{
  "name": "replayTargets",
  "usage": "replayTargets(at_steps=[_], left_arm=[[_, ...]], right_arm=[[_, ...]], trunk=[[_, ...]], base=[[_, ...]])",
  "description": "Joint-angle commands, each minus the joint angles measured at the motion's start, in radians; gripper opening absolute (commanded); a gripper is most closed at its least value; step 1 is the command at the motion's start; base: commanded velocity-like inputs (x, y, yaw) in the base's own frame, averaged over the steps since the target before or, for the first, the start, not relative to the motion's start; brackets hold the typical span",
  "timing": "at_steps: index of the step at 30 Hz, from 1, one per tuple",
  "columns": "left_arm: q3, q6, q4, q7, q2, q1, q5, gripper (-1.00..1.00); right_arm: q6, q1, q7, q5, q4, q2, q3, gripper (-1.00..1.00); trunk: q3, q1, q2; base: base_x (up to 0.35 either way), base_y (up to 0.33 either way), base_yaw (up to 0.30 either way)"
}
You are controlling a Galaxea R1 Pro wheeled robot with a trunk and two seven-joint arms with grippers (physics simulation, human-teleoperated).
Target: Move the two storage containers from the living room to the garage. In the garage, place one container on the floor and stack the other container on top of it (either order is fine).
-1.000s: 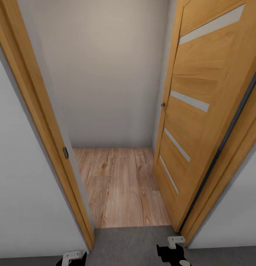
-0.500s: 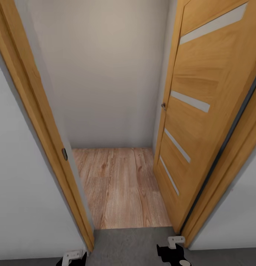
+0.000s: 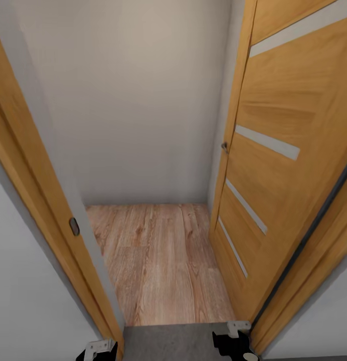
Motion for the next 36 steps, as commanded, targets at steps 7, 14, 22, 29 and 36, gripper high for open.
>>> replayTargets(at_steps=[7, 14, 22, 29, 36], left_arm=[[0.008, -0.003, 0.000, -0.008, -0.001, -0.001, -0.005, 1.00], [0.008, -0.003, 0.000, -0.008, -0.001, -0.001, -0.005, 1.00], [0.008, -0.003, 0.000, -0.008, -0.001, -0.001, -0.005, 1.00], [0.008, -0.003, 0.000, -0.008, -0.001, -0.001, -0.005, 1.00], [0.008, -0.003, 0.000, -0.008, -0.001, -0.001, -0.005, 1.00]], right_arm=[[-0.002, -0.001, -0.005, 0.000, 0.001, 0.000, 0.005, 1.00], [-0.002, -0.001, -0.005, 0.000, 0.001, 0.000, 0.005, 1.00], [-0.002, -0.001, -0.005, 0.000, 0.001, 0.000, 0.005, 1.00], [-0.002, -0.001, -0.005, 0.000, 0.001, 0.000, 0.005, 1.00], [-0.001, -0.001, -0.005, 0.000, 0.001, 0.000, 0.005, 1.00]], trunk=[[-0.001, 0.000, -0.001], [-0.001, 0.000, -0.001], [-0.001, 0.000, -0.001], [-0.001, 0.000, -0.001], [-0.001, 0.000, -0.001]], base=[[0.037, -0.063, 0.000], [0.017, -0.044, 0.000], [0.119, -0.004, 0.000], [0.277, 0.000, 0.000], [0.290, 0.000, 0.000]])
